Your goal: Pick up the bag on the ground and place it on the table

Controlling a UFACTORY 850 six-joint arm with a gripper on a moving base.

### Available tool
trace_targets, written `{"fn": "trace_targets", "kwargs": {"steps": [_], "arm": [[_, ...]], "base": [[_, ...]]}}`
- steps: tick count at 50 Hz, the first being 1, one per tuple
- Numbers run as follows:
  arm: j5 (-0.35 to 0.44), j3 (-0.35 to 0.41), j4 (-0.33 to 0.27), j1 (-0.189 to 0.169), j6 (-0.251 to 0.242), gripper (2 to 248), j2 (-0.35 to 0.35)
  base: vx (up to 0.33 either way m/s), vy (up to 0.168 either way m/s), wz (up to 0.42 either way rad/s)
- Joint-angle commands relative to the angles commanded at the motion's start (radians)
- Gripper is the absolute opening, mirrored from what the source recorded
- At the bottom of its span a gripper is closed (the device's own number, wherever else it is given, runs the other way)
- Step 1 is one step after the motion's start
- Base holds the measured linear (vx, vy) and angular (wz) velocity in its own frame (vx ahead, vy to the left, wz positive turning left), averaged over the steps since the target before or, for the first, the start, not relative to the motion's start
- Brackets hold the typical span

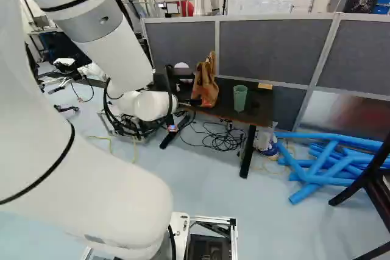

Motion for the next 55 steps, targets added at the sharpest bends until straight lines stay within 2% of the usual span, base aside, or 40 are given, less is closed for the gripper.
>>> {"fn": "trace_targets", "kwargs": {"steps": [28,55], "arm": [[0.165,0.121,-0.004,0.011,-0.011,247,0.051],[0.239,0.175,-0.006,0.017,-0.016,247,0.073]], "base": [[0.000,0.000,0.000],[0.000,0.000,0.000]]}}
